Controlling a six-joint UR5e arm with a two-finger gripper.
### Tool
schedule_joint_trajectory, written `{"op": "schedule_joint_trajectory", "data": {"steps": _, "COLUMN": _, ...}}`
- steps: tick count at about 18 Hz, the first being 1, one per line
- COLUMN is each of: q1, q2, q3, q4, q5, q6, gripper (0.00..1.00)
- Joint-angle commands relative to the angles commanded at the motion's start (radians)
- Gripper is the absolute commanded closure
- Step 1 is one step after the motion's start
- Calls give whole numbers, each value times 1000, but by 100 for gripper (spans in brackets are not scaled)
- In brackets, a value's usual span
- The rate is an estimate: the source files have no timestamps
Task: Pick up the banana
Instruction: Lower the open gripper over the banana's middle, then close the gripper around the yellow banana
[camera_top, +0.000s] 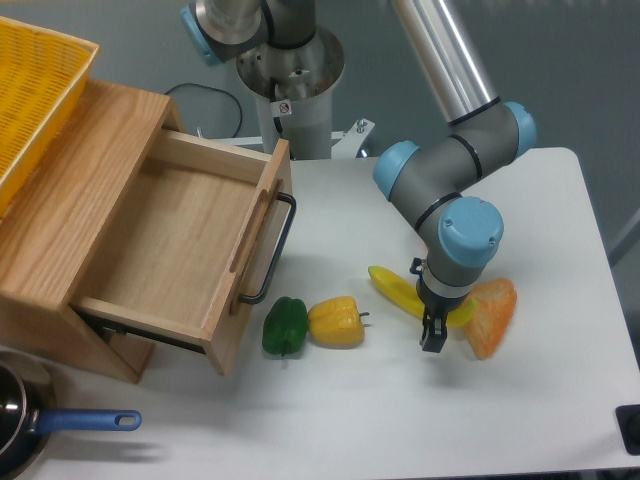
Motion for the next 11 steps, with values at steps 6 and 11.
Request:
{"op": "schedule_joint_trajectory", "data": {"steps": 6, "q1": 0, "q2": 0, "q3": -3, "q4": 0, "q5": -2, "q6": 0, "gripper": 0}}
{"op": "schedule_joint_trajectory", "data": {"steps": 11, "q1": 2, "q2": -2, "q3": -8, "q4": 0, "q5": -2, "q6": 3, "gripper": 0}}
